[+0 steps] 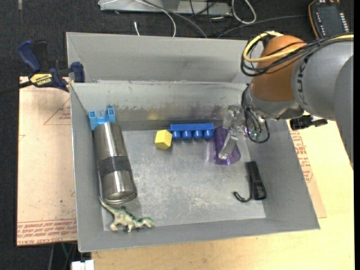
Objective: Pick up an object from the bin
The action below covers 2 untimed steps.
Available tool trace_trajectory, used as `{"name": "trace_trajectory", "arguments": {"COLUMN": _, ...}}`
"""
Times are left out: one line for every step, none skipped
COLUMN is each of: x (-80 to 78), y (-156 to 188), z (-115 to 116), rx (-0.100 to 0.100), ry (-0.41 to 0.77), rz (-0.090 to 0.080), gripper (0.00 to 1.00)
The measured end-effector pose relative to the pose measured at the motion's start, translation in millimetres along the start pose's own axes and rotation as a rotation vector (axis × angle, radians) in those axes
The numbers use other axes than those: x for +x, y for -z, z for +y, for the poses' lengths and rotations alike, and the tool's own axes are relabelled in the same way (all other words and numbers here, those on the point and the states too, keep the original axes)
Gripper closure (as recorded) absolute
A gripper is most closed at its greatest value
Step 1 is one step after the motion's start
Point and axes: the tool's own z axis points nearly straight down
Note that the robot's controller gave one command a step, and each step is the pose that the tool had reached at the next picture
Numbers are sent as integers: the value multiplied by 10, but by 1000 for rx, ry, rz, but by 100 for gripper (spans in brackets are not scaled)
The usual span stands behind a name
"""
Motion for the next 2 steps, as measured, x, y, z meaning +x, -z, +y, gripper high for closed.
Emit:
{"name": "trace_trajectory", "arguments": {"x": 119, "y": -211, "z": -406, "rx": 4, "ry": 428, "rz": -5, "gripper": 0}}
{"name": "trace_trajectory", "arguments": {"x": 92, "y": -265, "z": -256, "rx": 4, "ry": 339, "rz": -7, "gripper": 0}}
